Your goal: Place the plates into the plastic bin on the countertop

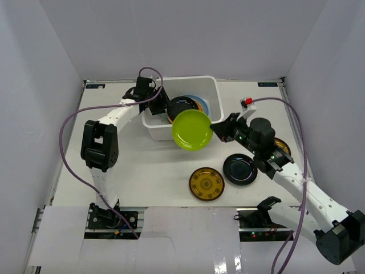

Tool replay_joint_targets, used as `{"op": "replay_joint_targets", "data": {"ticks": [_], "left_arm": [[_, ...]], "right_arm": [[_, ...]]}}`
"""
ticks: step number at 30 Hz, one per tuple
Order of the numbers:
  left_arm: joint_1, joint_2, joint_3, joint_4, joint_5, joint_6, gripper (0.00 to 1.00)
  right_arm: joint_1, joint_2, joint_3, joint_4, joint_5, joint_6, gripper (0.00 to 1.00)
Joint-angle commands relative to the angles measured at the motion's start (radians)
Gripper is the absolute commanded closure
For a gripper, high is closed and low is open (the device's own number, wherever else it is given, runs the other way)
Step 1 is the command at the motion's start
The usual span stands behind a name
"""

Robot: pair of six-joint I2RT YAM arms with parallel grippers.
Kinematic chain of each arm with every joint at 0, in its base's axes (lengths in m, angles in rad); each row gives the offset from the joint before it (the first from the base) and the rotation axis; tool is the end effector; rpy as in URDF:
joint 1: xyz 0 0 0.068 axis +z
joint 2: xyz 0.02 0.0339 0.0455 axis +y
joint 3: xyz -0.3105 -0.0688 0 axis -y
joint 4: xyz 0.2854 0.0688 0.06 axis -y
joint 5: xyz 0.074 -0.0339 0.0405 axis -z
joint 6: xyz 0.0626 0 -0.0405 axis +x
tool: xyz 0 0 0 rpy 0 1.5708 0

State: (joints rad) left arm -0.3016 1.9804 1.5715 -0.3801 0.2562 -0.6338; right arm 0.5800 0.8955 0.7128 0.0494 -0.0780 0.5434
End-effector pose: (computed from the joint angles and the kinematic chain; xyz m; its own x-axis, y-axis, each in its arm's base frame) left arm 0.4958 -0.1709 0.2444 -0.8171 -0.3458 -0.4612 -0.0324 0.8264 -0.5621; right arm 0.2087 0.1425 0.3449 -0.4111 0.3469 -0.8430 -0.4655 0.7152 0.5213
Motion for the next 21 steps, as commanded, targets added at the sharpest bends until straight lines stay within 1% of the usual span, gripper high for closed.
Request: {"op": "replay_joint_targets", "data": {"ticks": [1,3,5,7,8,9,10,11,13,14,16,17,18,19,20,21], "left_arm": [[-0.005,-0.031,0.038,-0.003,0.037,0.014,0.28],[-0.005,-0.041,0.045,-0.013,0.038,0.017,0.17],[-0.001,-0.089,0.079,-0.025,0.034,0.016,0.1],[0.001,-0.147,0.108,-0.016,0.002,0.008,0.06],[0.002,-0.207,0.154,-0.013,-0.014,0.011,0.04],[0.002,-0.239,0.177,-0.013,-0.029,0.016,0.04],[0.002,-0.271,0.199,-0.013,-0.073,0.025,0.03],[0.002,-0.34,0.228,-0.006,-0.098,0.031,0.02],[0.004,-0.418,0.226,0.012,-0.158,0.051,0.02],[0.004,-0.495,0.208,0.018,-0.167,0.055,0.02],[0.004,-0.572,0.161,0.015,-0.146,0.068,0.02],[0.004,-0.647,0.083,-0.002,-0.118,0.065,0.02],[0.002,-0.685,0.032,-0.014,-0.083,0.059,0.02],[0.002,-0.728,-0.029,-0.028,-0.013,0.046,0.02],[0.001,-0.78,-0.104,-0.029,0.023,0.005,0.02],[-0.001,-0.89,-0.274,-0.026,0.053,-0.016,0.02]], "right_arm": [[-0.019,0.093,0.189,0.03,0.072,-0.092,0.92],[-0.032,0.152,0.252,0.03,0.083,-0.105,0.92],[-0.058,0.234,0.331,0.032,0.122,-0.105,0.92],[-0.074,0.281,0.373,0.046,0.182,-0.106,0.92],[-0.077,0.322,0.396,0.064,0.205,-0.105,0.92],[-0.094,0.347,0.413,0.078,0.193,-0.09,0.92],[-0.103,0.397,0.434,0.076,0.184,-0.085,0.92],[-0.103,0.42,0.473,0.078,0.185,-0.083,0.92],[-0.106,0.485,0.508,0.076,0.187,-0.08,0.92],[-0.106,0.506,0.542,0.075,0.182,-0.08,0.92],[-0.106,0.58,0.577,0.069,0.161,-0.074,0.92],[-0.106,0.608,0.621,0.058,0.153,-0.074,0.92],[-0.105,0.638,0.642,0.038,0.138,-0.072,0.92],[-0.103,0.695,0.657,0.035,0.132,-0.072,0.92],[-0.101,0.72,0.666,0.036,0.127,-0.071,0.92],[-0.1,0.744,0.681,0.037,0.121,-0.071,0.92]]}}
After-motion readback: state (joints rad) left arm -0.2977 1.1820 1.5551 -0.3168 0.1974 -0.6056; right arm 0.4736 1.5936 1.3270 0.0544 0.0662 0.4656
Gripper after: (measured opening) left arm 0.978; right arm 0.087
